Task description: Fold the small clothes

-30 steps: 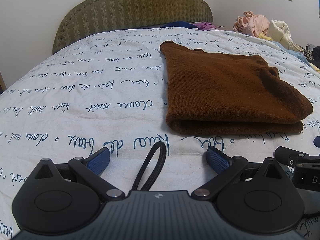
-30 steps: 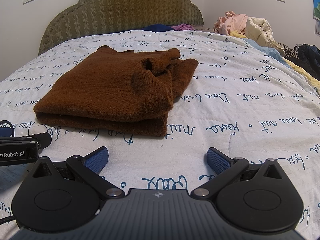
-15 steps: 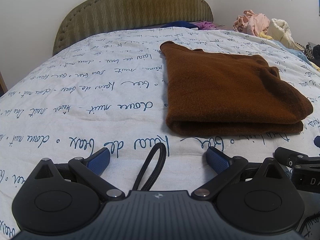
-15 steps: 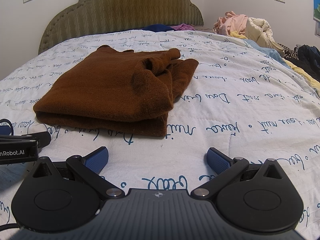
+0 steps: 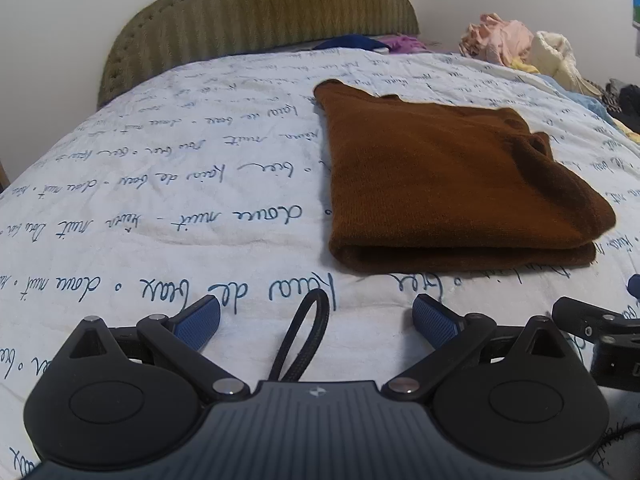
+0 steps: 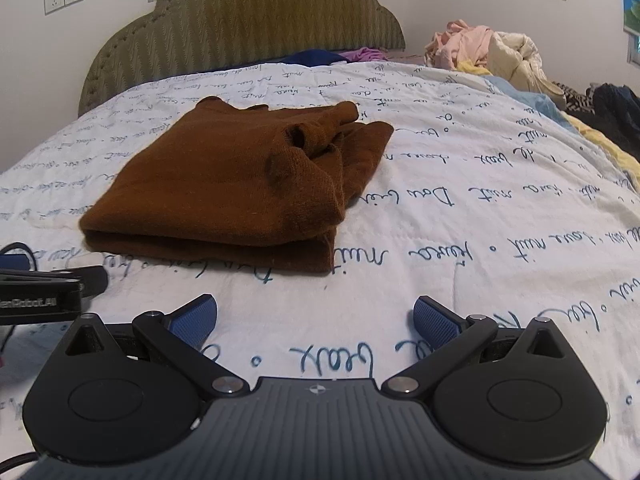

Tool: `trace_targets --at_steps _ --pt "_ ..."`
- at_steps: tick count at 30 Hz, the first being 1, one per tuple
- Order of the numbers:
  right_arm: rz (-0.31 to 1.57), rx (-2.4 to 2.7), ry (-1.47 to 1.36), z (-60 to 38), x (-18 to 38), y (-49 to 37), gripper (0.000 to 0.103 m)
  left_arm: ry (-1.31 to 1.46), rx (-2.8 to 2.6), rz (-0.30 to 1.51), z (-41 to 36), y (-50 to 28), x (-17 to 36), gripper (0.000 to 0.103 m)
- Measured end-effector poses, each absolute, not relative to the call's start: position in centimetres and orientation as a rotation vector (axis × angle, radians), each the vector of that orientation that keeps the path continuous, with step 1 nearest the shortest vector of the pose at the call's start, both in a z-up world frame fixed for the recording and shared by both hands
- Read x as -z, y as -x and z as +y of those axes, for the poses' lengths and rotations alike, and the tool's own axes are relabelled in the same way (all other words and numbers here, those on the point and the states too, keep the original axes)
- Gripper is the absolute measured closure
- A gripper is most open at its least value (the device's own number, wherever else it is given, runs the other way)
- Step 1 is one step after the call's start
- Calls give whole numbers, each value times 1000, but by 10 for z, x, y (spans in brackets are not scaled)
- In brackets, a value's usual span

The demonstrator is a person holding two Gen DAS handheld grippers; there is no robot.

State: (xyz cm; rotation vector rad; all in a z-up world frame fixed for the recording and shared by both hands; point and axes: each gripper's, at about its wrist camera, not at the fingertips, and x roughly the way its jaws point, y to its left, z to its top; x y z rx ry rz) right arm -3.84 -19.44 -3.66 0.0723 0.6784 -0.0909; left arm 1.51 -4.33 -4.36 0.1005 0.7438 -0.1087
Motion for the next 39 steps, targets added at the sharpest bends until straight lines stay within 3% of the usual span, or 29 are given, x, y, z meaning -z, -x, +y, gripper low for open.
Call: trace_targets --at_steps 39 --pt "641 -2 -72 -164 -5 74 0 -33 115 772 -29 6 7 0"
